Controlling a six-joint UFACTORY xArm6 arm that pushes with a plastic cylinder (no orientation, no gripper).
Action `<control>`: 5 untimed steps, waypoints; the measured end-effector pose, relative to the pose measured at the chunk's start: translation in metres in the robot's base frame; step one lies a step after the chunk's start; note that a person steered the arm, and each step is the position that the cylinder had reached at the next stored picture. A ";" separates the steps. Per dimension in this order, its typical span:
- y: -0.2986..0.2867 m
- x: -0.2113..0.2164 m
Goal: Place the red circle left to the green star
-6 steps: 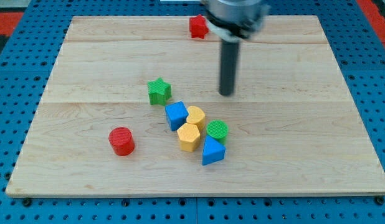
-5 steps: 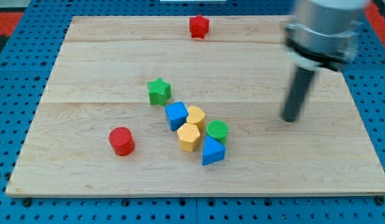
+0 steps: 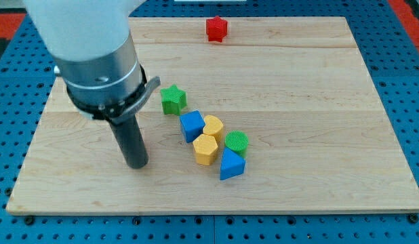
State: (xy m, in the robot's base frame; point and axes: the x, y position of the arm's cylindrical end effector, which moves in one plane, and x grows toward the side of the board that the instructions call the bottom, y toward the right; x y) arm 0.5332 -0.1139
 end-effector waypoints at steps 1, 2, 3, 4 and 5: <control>-0.002 -0.023; -0.004 -0.056; -0.019 -0.096; -0.021 -0.036; -0.077 -0.053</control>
